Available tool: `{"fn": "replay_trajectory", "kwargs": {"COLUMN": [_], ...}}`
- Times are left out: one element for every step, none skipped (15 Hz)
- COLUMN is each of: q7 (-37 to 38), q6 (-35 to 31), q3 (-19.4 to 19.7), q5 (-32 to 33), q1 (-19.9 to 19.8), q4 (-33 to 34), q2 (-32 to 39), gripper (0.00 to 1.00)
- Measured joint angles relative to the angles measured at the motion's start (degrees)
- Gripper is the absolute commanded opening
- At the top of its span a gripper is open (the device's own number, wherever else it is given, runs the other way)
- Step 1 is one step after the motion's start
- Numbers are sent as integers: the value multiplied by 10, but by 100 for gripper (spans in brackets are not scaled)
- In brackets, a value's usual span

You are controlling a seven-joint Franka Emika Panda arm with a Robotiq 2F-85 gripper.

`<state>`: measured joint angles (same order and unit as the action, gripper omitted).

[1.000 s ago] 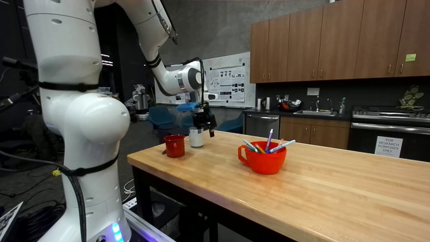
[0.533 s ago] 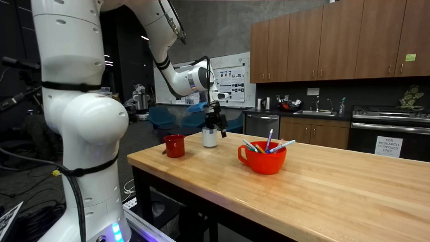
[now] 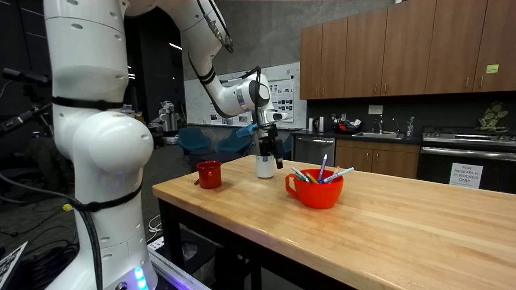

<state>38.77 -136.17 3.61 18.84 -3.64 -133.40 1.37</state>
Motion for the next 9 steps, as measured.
{"fn": "replay_trajectory", "kwargs": {"q7": [-11,-27,-48,-69,-82,-85,-85,-85,-85], "q6": [-5,-13,-23,-30,-34,-34,-34,-34,-34], "q3": [0,-1,-3,-6,-8,-9,-10,-10,-10], "q5": [-19,-44,-73,-99,-113,-115,-115,-115,-115], "q1": [0,1,3,6,9,10,11,11,11], "q4": [0,0,-1,-1,-1,-1,-2,-3,-6], "q2": [0,-1,-3,-6,-10,-16,-22,-30,-38], "gripper": [100,100,100,100,100,100,100,100,100]}}
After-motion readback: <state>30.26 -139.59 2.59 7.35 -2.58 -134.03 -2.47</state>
